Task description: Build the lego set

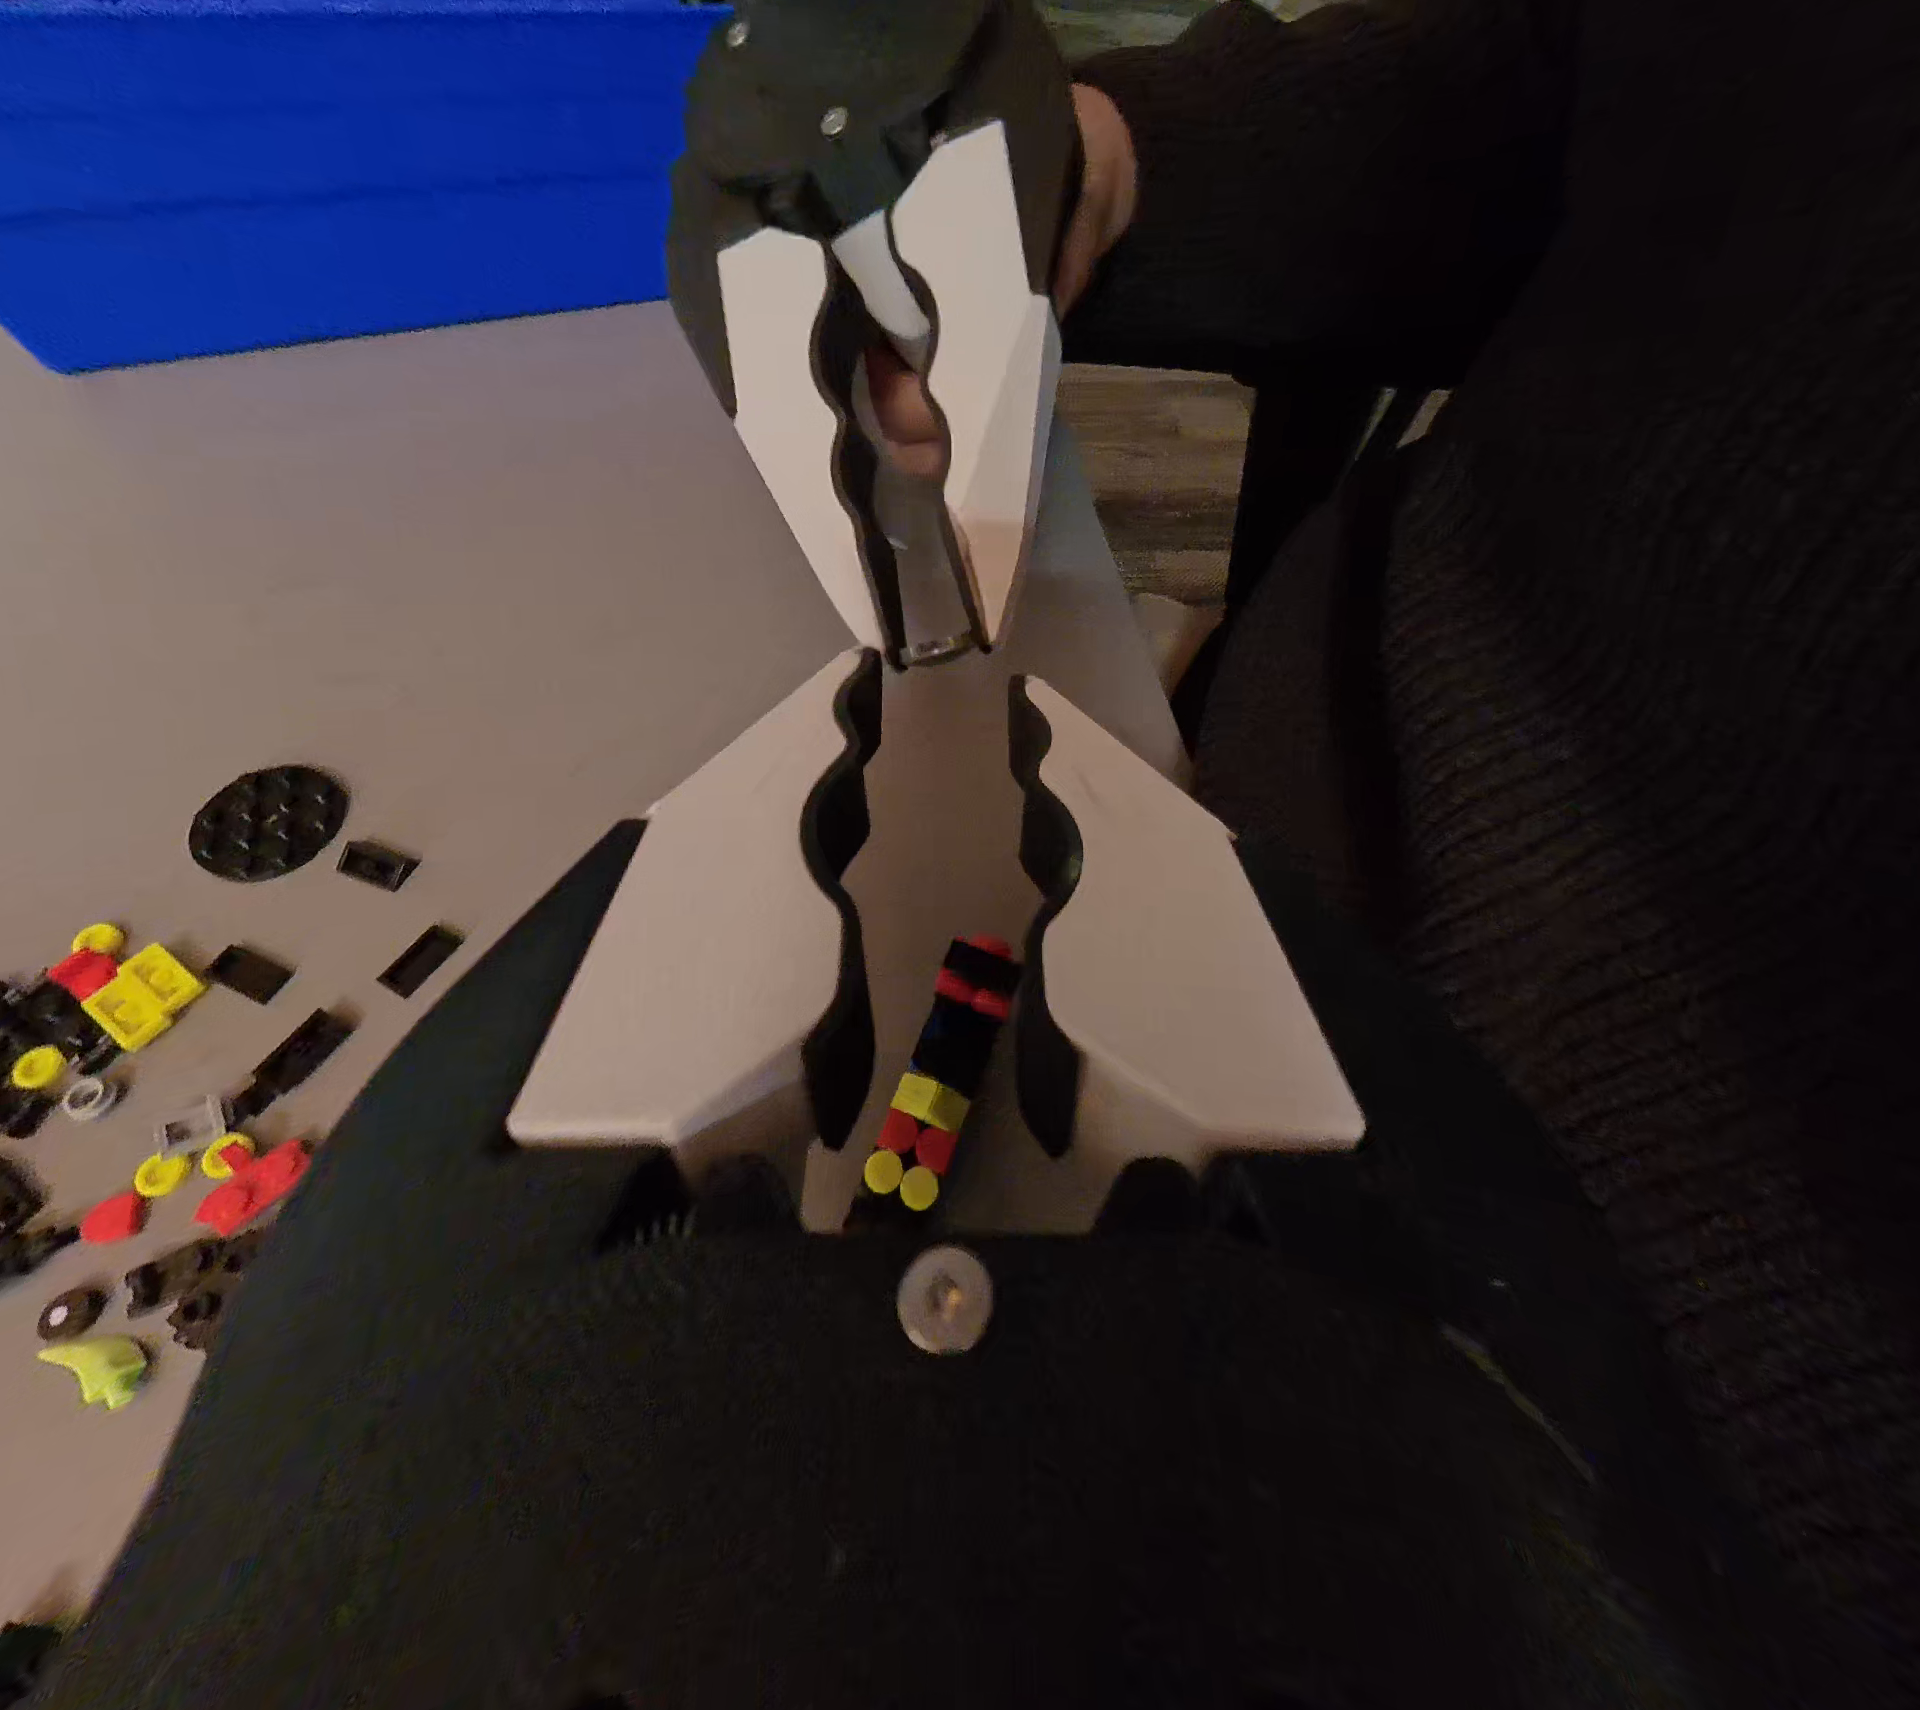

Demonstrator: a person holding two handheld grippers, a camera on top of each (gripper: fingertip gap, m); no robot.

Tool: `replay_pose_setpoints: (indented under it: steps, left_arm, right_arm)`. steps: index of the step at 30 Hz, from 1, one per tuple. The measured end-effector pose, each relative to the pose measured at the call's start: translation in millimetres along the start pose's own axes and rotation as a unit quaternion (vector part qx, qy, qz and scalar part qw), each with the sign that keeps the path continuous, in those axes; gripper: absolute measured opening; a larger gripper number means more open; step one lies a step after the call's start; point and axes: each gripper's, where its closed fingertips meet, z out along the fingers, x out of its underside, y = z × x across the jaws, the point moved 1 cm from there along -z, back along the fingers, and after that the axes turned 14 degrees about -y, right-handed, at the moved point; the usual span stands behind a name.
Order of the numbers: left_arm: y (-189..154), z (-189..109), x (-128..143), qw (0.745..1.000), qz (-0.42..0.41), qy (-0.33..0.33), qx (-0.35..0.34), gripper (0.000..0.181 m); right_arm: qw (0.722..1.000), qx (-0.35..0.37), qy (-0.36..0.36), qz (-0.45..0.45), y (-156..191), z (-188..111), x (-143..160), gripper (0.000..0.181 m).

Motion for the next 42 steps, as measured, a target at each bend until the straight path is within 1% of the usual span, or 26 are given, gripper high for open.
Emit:
replay_pose_setpoints:
  steps: [4,7,11,19,24,26,29,31,32,34,36,38,40,42]
  left_arm:
    - [-7,2,-5,1.0,0.02,-0.008,0.008,0.015]
    - [-9,2,-5,0.999,0.031,-0.008,0.009,0.011]
    - [-10,1,-6,0.999,0.032,-0.012,0.011,0.003]
    - [-11,1,-6,0.999,0.027,-0.013,0.02,0.001]
    - [-5,2,-6,1.0,0.002,-0.017,0.005,0.0]
    - [-1,2,-5,1.0,-0.02,-0.018,-0.004,0.0]
    - [6,2,-4,0.997,-0.068,-0.024,-0.016,0.0]
    - [12,1,-6,0.992,-0.115,-0.038,-0.022,0.0]
    - [15,1,-8,0.988,-0.143,-0.049,-0.024,0.0]
    - [21,-2,-14,0.975,-0.207,-0.081,-0.024,0.0]
    - [27,-6,-18,0.955,-0.275,-0.11,-0.018,0.0]
    - [31,-9,-20,0.935,-0.33,-0.132,-0.007,0.0]
    - [33,-10,-21,0.918,-0.369,-0.146,0.005,0.0]
    - [32,-9,-23,0.902,-0.402,-0.156,0.015,0.0]
  right_arm:
    - [0.999,-0.023,0.008,0.029,7,1,3,0.013]
    - [0.998,-0.031,0.01,0.046,9,1,4,0.013]
    - [0.997,-0.034,0.005,0.069,8,0,3,0.013]
    - [0.993,-0.048,0.004,0.107,10,0,4,0.013]
    - [0.994,-0.037,-0.007,0.106,5,0,1,0.017]
    - [0.994,-0.029,-0.014,0.105,2,-1,-1,0.023]
    - [0.995,-0.015,-0.025,0.096,-2,-2,-6,0.027]
    - [0.998,0.009,-0.031,0.061,-8,-4,-10,0.029]
    - [0.999,0.03,-0.032,0.027,-13,-5,-12,0.03]
    - [0.993,0.086,-0.027,-0.076,-24,-9,-18,0.032]
    - [0.976,0.122,-0.011,-0.181,-27,-12,-23,0.029]
    - [0.956,0.134,0.002,-0.259,-24,-11,-23,0.027]
    - [0.942,0.138,0.01,-0.305,-21,-7,-23,0.023]
    - [0.935,0.141,0.013,-0.326,-19,-5,-23,0.02]
